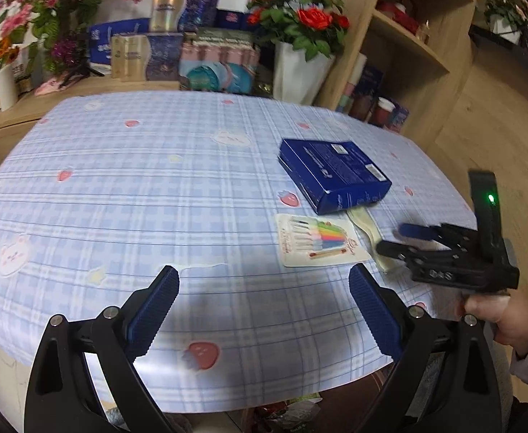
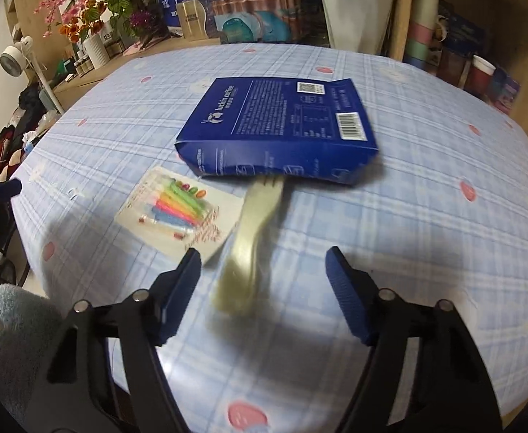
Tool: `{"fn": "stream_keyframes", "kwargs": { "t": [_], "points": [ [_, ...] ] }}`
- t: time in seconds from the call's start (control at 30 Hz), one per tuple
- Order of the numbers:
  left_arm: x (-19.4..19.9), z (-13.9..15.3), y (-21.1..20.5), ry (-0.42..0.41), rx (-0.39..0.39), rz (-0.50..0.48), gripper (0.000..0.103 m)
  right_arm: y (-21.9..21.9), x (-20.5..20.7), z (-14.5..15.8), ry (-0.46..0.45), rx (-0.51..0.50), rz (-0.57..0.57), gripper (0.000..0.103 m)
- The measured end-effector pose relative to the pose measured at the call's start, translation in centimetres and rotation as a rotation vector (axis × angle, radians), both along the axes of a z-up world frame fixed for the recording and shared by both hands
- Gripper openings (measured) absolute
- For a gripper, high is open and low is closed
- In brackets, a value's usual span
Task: Collect trash
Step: 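Grasp the cream plastic fork with the right tool while the left tool grasps the candle card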
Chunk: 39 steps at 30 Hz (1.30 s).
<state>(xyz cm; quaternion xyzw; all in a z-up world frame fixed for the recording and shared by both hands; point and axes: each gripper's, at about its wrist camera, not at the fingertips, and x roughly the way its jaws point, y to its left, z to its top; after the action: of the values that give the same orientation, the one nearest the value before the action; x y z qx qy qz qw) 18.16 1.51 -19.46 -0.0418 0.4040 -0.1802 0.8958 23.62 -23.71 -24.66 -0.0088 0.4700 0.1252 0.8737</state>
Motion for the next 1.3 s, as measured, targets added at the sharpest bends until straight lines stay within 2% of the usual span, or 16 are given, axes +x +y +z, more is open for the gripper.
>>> {"fn": "stream_keyframes", "kwargs": {
  "t": [0.17, 0.2, 0.27, 0.33, 0.43, 0.6, 0.7, 0.8, 0.9, 1.03, 1.13, 1.2, 1.3],
  "points": [
    [1.5, -1.0, -2.4, 0.029, 0.001, -0.049, 0.093, 0.0, 1.6, -0.7, 0.031, 0.021, -0.029, 0.056],
    [1.9, -1.2, -3.0, 0.033, 0.009, -0.062, 0.093, 0.1, 1.7, -0.9, 0.04, 0.016, -0.025, 0.048],
    [2.4, -1.7, -3.9, 0.047, 0.014, -0.082, 0.093, 0.1, 1.6, -1.0, 0.033, -0.003, -0.004, 0.038],
    [3.0, -2.2, -4.8, 0.071, 0.004, -0.104, 0.093, -0.2, 1.2, -0.9, 0.032, 0.0, 0.008, 0.018],
    [4.2, -2.9, -6.1, 0.08, 0.024, -0.149, 0.093, -1.5, 0.4, -1.0, 0.032, 0.034, -0.007, 0.018],
    [6.9, -4.1, -7.9, 0.113, 0.102, -0.261, 0.079, -4.4, -1.4, -1.2, 0.021, 0.086, -0.073, 0.017],
    [7.9, -4.1, -8.8, 0.096, 0.115, -0.324, 0.079, -5.5, -2.1, -1.3, 0.022, 0.1, -0.093, 0.017],
    [8.6, -4.5, -10.3, 0.078, 0.199, -0.399, 0.076, -6.2, -2.8, -1.4, 0.021, 0.116, -0.103, 0.017],
    [9.7, -5.0, -11.1, 0.095, 0.224, -0.46, 0.072, -6.4, -3.1, -1.4, 0.021, 0.125, -0.107, 0.017],
    [10.5, -5.5, -11.5, 0.103, 0.269, -0.514, 0.07, -6.5, -3.1, -1.4, 0.024, 0.131, -0.106, 0.017],
    [10.7, -5.6, -11.8, 0.119, 0.272, -0.533, 0.07, -6.6, -3.1, -1.5, 0.024, 0.136, -0.106, 0.017],
    [10.2, -5.8, -12.0, 0.137, 0.27, -0.547, 0.07, -6.7, -3.2, -1.5, 0.023, 0.14, -0.109, 0.017],
    [8.9, -6.0, -12.4, 0.125, 0.31, -0.567, 0.07, -6.8, -3.2, -1.5, 0.021, 0.149, -0.113, 0.017]
  ]
}}
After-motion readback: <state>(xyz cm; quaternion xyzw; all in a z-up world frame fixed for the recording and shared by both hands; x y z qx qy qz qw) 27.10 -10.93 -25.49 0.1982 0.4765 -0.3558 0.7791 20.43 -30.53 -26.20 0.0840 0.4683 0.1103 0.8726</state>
